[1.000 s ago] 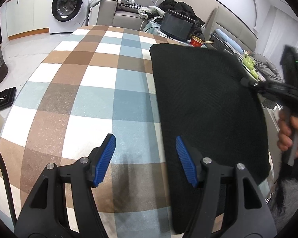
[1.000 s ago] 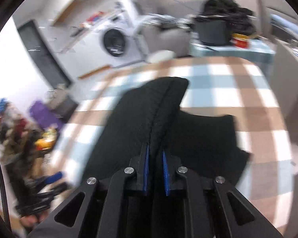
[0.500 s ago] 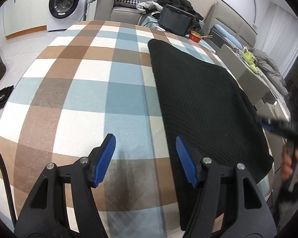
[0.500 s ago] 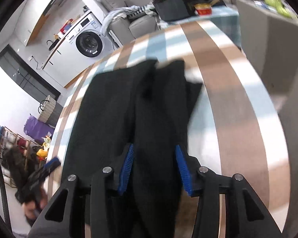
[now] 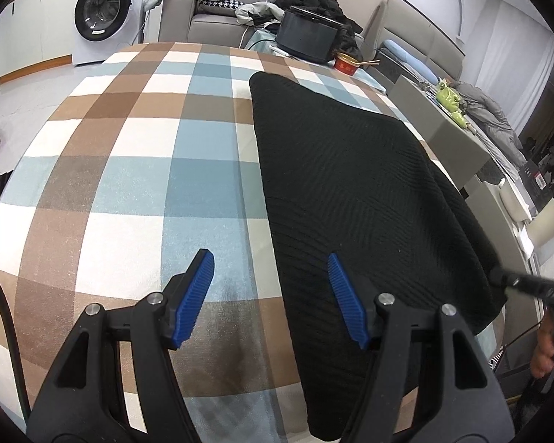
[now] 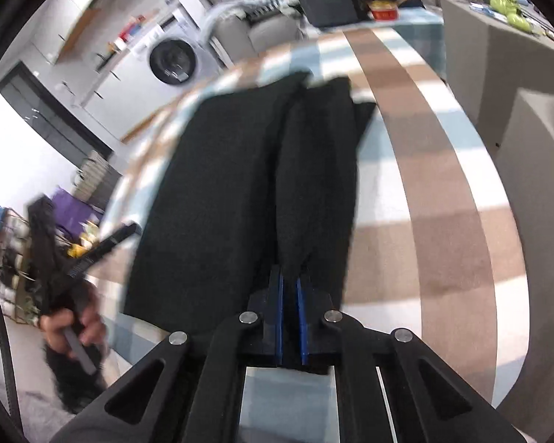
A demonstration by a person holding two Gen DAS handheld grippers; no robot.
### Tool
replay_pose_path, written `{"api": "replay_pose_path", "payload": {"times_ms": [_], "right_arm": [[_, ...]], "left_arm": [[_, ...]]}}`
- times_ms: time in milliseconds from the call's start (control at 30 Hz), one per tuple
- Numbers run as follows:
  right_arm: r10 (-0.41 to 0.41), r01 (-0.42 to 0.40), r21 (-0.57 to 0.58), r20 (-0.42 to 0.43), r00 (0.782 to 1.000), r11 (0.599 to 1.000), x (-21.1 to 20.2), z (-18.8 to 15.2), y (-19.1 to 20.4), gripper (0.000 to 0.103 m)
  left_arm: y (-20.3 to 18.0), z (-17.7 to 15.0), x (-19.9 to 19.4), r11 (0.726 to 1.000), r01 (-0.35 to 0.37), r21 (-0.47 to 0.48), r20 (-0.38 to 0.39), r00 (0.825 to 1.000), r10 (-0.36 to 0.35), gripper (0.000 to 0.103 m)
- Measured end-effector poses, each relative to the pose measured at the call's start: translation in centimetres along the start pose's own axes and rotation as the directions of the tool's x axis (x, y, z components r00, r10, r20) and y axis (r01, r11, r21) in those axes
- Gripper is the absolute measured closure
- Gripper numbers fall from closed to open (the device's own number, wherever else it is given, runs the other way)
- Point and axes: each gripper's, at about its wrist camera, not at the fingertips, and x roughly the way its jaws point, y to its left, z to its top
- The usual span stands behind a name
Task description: Fold small clothes
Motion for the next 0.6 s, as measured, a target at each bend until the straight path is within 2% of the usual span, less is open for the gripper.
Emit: {"api": "replay_pose_path", "payload": {"times_ms": [67,133,267,333,467,567,600], "right_arm": [[-0.081,0.082,0.022,-0.038,0.996,0.996,1.3,-0.2,-1.0,0.094],[-0.051,0.053,0.057,-0.033,0.998,0.997,1.1,0.2,-1.8,0.092],[-0.047,0.046,0.015,0.104,0.993,0.999,-1.1,2.4,-1.5,0.089],[-0.023,0.023,0.003,0.148,0.989,1.0,-1.2,4.1,-1.2,0.088],[0.046,-0.041,-0.037,0.155,0.987,0.998,1.0,7.9,0.0,0.083],[0.127,-0.123,-0.039,0.104,0.986,0.992,4.6,10.9,0.3,0.081],[0.128,-0.126,-0.025,0.077,0.989,0.992,6.0,11.7,0.4,0.081]], "left_arm": [[0.0,-0.1,0.2,1.0,0.001,0.0,-0.013,1.0,-0.001,0.041],[0.0,-0.2,0.2,1.0,0.003,0.007,-0.013,1.0,-0.003,0.041],[0.3,-0.2,0.2,1.0,0.004,0.004,-0.01,1.0,-0.004,0.041],[0.4,-0.1,0.3,1.0,0.004,-0.003,-0.008,1.0,-0.004,0.041],[0.4,-0.1,-0.1,1.0,0.005,-0.002,0.0,1.0,-0.005,0.041],[0.7,-0.2,-0.3,1.0,-0.007,-0.003,0.002,1.0,0.007,0.041],[0.8,-0.2,-0.4,1.0,-0.012,-0.008,0.001,1.0,0.012,0.041]]}}
